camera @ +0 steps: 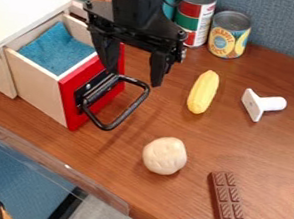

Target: Put a white stamp in to the drawer

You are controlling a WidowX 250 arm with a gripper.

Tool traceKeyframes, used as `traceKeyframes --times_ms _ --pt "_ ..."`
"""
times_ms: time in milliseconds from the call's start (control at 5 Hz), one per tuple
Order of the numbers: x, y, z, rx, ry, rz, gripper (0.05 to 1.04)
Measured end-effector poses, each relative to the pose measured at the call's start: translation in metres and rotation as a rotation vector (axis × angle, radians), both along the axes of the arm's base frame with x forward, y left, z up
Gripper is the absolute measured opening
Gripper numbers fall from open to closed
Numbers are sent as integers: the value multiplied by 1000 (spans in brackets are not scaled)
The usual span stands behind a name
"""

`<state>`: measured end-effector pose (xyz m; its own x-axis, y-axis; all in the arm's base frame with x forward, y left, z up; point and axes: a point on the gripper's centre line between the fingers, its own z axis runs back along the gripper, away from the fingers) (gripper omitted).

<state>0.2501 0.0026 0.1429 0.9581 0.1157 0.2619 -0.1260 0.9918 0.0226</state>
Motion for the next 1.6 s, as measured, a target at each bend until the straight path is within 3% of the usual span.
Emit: traceKeyframes --times_ms 200,400,600,800,1000,1200,1400,1600 --pt "-1 0 -6 1 23 -6 1001" --pt "10 -2 -20 16 59 -103 1001" --pt "40 -4 -30 1 101 -254 1001" --pt "76 -14 -41 -22 83 -495 1001" --pt "103 -27 -43 13 37 -629 1001" --pt "113 -57 -45 35 -26 -707 1001" --pt "121 -79 -52 45 -51 -740 1001" --pt "125 -99 -65 44 -37 -753 1001"
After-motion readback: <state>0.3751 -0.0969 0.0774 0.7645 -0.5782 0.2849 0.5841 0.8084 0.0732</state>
